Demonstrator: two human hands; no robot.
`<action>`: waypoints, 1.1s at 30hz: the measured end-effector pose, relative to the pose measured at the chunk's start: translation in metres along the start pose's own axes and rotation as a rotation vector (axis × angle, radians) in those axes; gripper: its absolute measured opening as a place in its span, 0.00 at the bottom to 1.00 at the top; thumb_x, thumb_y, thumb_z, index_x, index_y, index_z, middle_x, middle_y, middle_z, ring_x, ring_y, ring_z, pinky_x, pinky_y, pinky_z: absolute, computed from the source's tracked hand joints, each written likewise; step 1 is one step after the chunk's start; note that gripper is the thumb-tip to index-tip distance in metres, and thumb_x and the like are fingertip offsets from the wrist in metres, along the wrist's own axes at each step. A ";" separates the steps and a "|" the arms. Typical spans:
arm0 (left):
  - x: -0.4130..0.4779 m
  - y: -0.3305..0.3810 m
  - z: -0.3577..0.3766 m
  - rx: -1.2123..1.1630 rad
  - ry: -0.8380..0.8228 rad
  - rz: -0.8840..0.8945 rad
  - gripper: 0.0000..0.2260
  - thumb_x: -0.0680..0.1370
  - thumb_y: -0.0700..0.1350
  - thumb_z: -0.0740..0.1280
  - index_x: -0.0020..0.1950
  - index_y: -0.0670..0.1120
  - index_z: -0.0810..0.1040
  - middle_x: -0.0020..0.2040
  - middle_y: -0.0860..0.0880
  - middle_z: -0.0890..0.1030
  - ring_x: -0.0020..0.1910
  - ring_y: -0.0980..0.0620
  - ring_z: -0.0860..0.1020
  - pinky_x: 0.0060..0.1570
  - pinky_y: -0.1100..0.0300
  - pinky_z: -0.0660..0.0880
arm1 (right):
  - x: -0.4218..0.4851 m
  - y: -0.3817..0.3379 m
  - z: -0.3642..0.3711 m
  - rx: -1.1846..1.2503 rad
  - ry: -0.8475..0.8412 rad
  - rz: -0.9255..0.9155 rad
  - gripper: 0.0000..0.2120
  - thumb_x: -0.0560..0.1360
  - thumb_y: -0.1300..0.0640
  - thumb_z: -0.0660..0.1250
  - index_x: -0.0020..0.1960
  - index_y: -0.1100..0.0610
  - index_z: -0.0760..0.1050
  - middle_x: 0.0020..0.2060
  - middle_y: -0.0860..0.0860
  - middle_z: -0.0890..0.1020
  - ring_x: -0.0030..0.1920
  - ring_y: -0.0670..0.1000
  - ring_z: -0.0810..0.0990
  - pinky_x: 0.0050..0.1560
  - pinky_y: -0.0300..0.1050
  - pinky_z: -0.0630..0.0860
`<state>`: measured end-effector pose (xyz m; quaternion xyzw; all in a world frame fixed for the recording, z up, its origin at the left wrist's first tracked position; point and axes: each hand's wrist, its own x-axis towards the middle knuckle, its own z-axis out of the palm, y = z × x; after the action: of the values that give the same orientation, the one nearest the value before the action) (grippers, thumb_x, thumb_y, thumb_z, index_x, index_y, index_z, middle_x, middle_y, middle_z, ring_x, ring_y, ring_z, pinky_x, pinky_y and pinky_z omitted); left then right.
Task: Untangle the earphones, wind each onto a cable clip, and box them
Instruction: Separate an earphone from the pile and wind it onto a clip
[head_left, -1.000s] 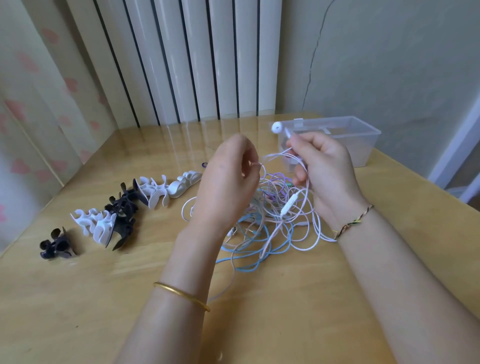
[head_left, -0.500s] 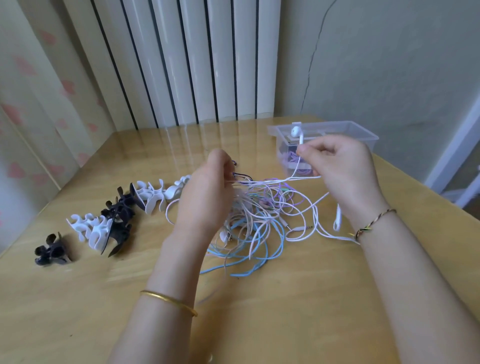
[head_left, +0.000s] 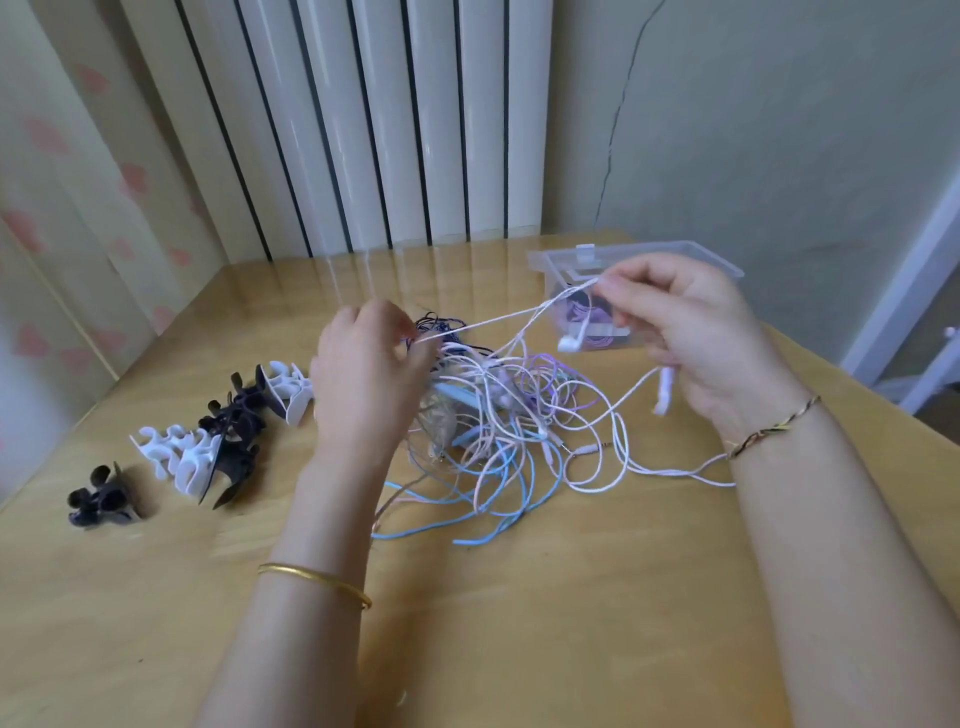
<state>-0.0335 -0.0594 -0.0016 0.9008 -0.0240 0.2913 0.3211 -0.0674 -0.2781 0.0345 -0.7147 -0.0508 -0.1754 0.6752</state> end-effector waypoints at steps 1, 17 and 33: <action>0.000 0.006 -0.002 -0.165 -0.081 -0.040 0.09 0.74 0.51 0.70 0.44 0.47 0.76 0.41 0.50 0.77 0.47 0.46 0.76 0.47 0.52 0.72 | -0.001 -0.001 0.002 0.075 -0.007 0.027 0.06 0.76 0.64 0.65 0.41 0.57 0.76 0.32 0.53 0.78 0.23 0.41 0.68 0.22 0.30 0.63; 0.003 0.003 -0.001 -0.118 -0.298 0.079 0.19 0.68 0.29 0.64 0.53 0.49 0.73 0.49 0.49 0.71 0.46 0.51 0.69 0.45 0.62 0.66 | 0.003 0.001 0.001 0.302 0.434 -0.007 0.09 0.80 0.61 0.59 0.42 0.53 0.69 0.35 0.53 0.80 0.27 0.46 0.75 0.23 0.36 0.63; 0.003 0.001 -0.019 -0.158 0.178 -0.059 0.17 0.74 0.35 0.63 0.62 0.43 0.72 0.60 0.43 0.73 0.43 0.60 0.63 0.43 0.64 0.61 | 0.011 0.007 -0.016 0.354 0.515 0.110 0.12 0.81 0.65 0.51 0.41 0.55 0.64 0.32 0.53 0.66 0.21 0.45 0.75 0.20 0.32 0.61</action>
<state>-0.0414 -0.0480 0.0122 0.8437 0.0083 0.3575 0.4003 -0.0575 -0.2960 0.0320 -0.5198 0.1307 -0.3025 0.7882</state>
